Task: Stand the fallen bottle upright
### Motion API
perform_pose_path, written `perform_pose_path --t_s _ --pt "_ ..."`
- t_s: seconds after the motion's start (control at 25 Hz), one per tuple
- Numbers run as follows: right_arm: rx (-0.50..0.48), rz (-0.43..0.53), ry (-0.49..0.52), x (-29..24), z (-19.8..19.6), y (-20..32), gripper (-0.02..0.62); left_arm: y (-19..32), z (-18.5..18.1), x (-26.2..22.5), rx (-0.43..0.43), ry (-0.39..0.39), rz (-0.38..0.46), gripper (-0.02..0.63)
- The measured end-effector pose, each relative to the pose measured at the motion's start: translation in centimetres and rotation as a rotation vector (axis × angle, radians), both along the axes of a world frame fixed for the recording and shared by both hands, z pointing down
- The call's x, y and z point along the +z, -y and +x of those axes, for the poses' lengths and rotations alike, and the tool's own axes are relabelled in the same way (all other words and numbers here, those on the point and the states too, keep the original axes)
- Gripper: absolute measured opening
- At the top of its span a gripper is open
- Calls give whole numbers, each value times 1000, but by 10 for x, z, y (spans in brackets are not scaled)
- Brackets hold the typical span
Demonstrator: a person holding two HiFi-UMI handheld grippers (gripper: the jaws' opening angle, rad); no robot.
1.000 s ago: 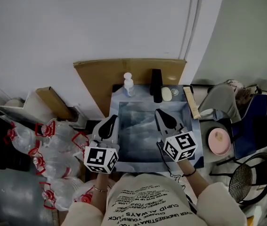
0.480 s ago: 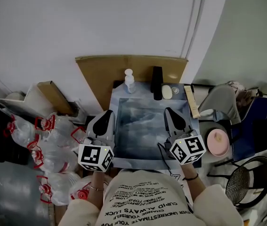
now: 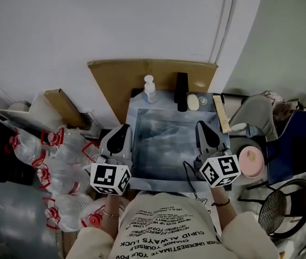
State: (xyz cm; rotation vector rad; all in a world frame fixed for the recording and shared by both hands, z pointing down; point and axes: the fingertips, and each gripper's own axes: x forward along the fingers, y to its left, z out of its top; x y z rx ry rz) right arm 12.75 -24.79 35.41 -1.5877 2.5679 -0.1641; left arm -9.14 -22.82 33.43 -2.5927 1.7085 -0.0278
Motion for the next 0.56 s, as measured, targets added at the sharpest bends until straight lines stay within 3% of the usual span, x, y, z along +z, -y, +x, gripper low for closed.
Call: perform_pose_path --t_s 0.56 --pt "44 -8 -17 5 14 -1 3 1 4 3 -15 19 -4 32"
